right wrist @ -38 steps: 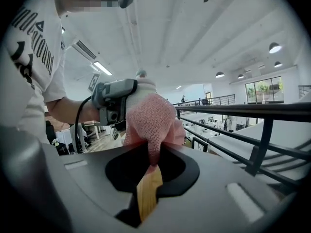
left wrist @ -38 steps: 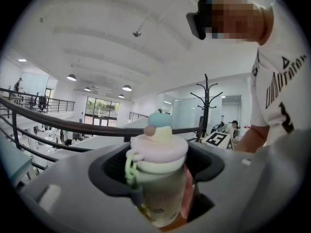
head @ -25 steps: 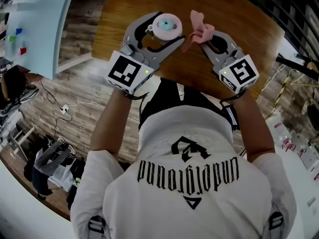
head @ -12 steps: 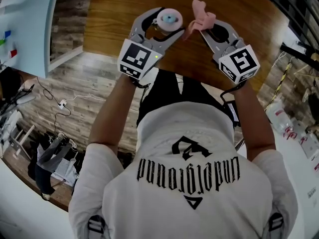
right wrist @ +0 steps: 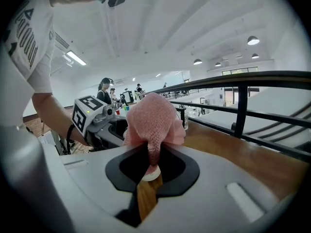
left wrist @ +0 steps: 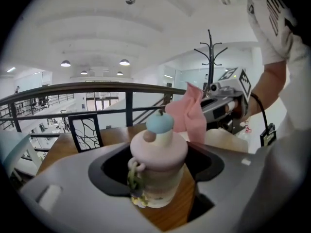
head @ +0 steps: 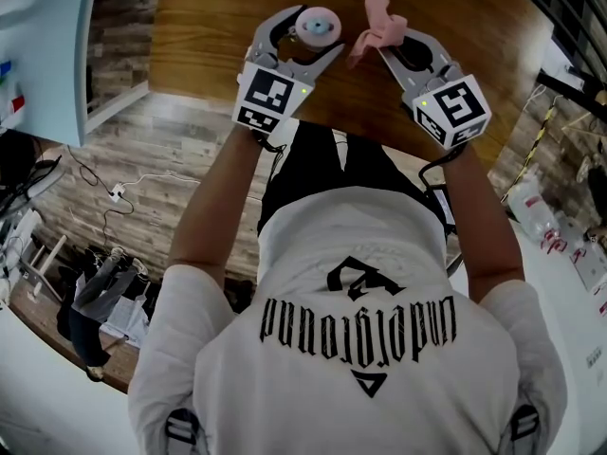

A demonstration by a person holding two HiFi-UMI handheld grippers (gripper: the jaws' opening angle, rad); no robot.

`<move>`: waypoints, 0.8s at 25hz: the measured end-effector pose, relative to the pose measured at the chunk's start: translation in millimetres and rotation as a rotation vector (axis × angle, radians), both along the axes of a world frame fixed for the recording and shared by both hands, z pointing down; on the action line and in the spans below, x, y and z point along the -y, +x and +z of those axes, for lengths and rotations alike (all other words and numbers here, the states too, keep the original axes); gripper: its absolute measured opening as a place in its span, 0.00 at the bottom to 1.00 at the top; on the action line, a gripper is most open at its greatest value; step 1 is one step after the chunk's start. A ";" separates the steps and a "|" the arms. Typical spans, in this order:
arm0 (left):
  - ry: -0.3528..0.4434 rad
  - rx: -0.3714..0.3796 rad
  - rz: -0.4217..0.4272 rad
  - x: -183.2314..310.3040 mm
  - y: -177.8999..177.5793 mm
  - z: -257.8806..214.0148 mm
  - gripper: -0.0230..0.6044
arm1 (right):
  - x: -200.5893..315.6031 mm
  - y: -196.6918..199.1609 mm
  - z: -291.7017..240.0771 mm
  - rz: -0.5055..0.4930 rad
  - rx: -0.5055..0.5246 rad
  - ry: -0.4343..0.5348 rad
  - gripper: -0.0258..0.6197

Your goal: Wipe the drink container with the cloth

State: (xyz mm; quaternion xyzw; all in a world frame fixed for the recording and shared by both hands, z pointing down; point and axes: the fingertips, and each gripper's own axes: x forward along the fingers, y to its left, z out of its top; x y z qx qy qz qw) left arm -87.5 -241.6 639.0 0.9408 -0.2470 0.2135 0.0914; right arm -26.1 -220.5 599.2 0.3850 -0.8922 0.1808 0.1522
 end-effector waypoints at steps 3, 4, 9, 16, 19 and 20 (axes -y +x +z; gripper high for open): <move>0.007 0.030 0.007 -9.3 -2.5 12.1 0.65 | -5.3 -0.4 1.3 -0.004 -0.002 -0.010 0.09; 0.008 0.033 0.004 -11.1 -3.9 15.3 0.65 | -6.3 -0.4 1.2 -0.006 -0.004 -0.010 0.09; 0.046 0.033 0.015 -17.1 0.2 17.9 0.65 | -10.1 3.5 3.2 -0.010 -0.004 -0.013 0.09; 0.064 0.048 0.007 -20.9 -2.3 26.0 0.65 | -15.9 0.3 0.6 -0.021 -0.004 -0.011 0.09; 0.049 0.038 -0.002 -23.9 -3.3 29.2 0.65 | -17.2 0.0 -3.9 -0.023 0.003 -0.007 0.09; 0.049 0.036 -0.007 -24.0 -3.6 28.4 0.65 | -17.4 0.4 -5.4 -0.024 0.005 -0.004 0.09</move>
